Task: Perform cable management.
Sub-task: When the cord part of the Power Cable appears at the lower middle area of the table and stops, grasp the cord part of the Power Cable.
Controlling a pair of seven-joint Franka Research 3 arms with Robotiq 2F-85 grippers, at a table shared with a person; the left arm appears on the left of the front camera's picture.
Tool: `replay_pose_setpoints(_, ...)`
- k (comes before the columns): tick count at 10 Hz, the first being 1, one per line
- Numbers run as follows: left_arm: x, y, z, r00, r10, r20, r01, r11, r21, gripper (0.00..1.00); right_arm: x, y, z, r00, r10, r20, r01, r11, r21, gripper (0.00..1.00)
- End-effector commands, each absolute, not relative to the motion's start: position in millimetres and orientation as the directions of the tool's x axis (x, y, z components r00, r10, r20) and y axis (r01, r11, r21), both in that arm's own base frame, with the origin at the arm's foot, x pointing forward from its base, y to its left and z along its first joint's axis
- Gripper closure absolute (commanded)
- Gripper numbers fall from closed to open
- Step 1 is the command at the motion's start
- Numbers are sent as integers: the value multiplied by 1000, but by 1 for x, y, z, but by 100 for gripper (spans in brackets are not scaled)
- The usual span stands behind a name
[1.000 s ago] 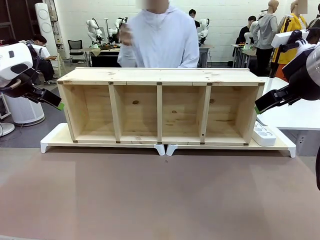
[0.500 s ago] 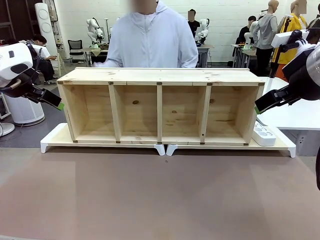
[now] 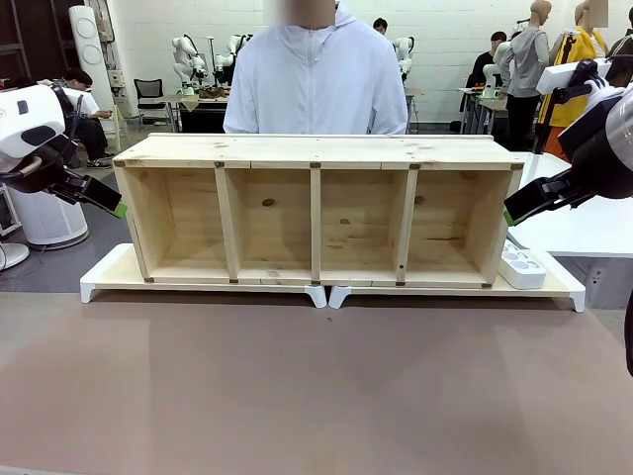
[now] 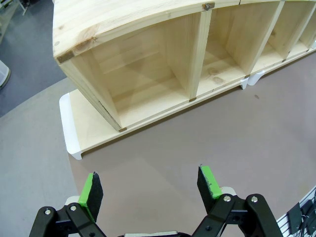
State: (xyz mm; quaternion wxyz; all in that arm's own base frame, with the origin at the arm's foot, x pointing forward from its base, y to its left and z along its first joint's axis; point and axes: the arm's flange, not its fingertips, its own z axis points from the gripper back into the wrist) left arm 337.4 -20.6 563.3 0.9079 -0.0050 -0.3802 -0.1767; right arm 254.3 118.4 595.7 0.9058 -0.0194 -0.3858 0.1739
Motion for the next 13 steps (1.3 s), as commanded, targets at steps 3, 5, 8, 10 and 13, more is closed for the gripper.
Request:
replay_pose_setpoints(3,338,-21,562,658,-301,690,313,943,113,0,255,118,596,639,333,694,-299,938,-176,0)
replay_pose_setpoints(5,338,-21,562,658,-301,690,313,943,113,0,255,118,596,639,333,694,-299,938,-176,0)
replay_pose_setpoints(8,338,-21,562,658,-301,690,313,943,113,0,255,118,596,639,333,694,-299,938,-176,0)
replay_pose_setpoints(10,338,-21,562,658,-301,690,313,943,113,0,255,118,596,639,333,694,-299,938,-176,0)
replay_pose_setpoints(13,338,-21,562,658,-301,690,313,943,113,0,255,118,596,639,333,694,-299,938,-176,0)
